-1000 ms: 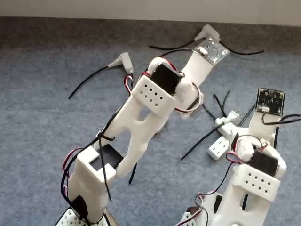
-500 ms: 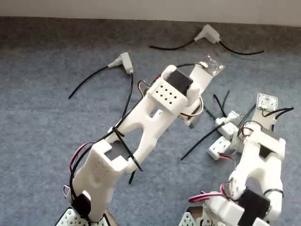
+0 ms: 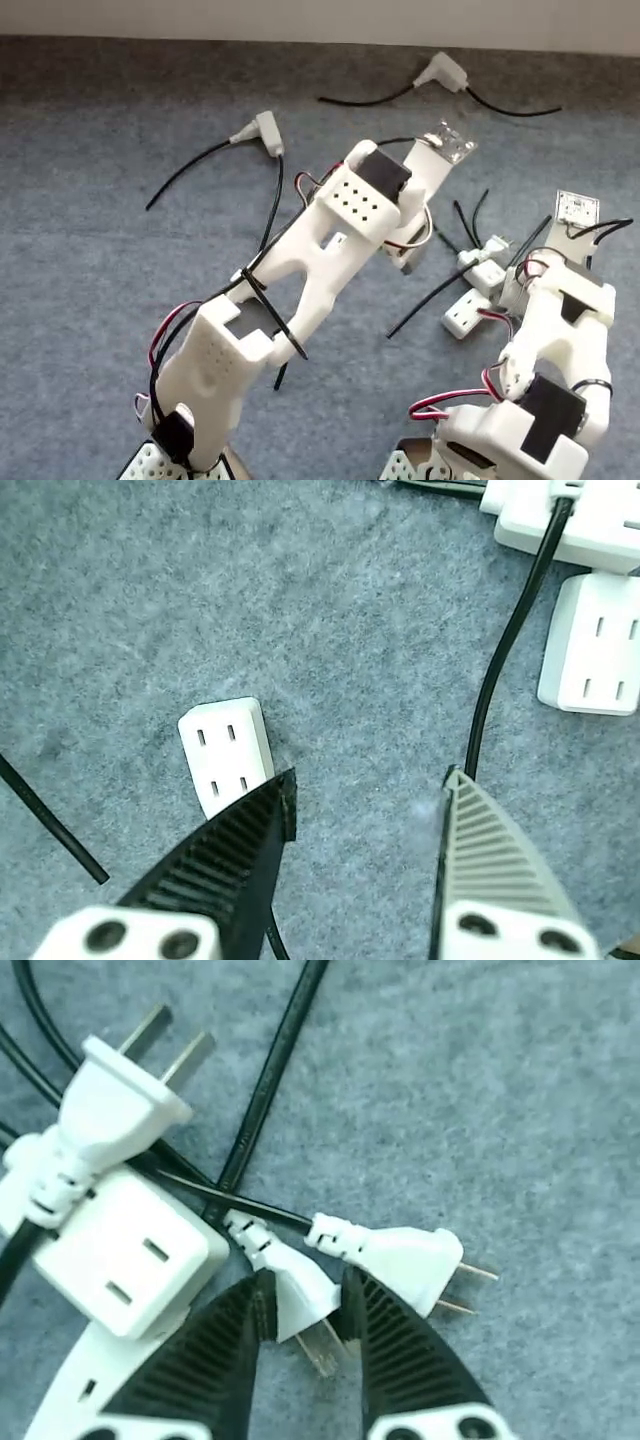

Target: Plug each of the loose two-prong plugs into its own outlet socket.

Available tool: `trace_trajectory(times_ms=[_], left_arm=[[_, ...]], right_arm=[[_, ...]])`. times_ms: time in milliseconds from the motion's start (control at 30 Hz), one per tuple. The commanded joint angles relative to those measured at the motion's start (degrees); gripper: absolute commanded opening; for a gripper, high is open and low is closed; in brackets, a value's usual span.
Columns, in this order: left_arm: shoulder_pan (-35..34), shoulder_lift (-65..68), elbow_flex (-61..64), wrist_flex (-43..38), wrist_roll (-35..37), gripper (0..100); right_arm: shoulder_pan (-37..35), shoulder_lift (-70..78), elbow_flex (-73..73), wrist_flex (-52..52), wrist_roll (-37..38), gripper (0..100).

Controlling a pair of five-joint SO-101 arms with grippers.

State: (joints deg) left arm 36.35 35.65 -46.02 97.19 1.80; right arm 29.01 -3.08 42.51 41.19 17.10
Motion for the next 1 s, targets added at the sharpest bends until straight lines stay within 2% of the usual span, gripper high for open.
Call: trace_trajectory(times_ms=[0, 267, 533, 767, 967], left_arm=[[-0.75, -0.84, -0.22, -0.88, 0.44, 24], [-4.44, -0.75, -0.31, -0.88, 0.53, 24], [-5.32, -0.75, -0.04, -1.58, 0.53, 24], [-5.32, -0.66, 0.22, -1.67, 0.53, 24], [-5.32, -0.66, 0.84, -1.67, 0.53, 24]], right_arm=[[-0.4, 0.84, -4.18, 6.02, 0.09, 2.2], [-1.01, 0.84, -5.58, 10.68, -0.09, 1.9], [-3.47, -1.19, -8.57, 15.25, 0.0, 2.3], [-7.6, 0.92, -0.4, 6.46, 0.0, 2.7], [-7.87, 0.84, 1.45, 3.82, -0.09, 14.0]])
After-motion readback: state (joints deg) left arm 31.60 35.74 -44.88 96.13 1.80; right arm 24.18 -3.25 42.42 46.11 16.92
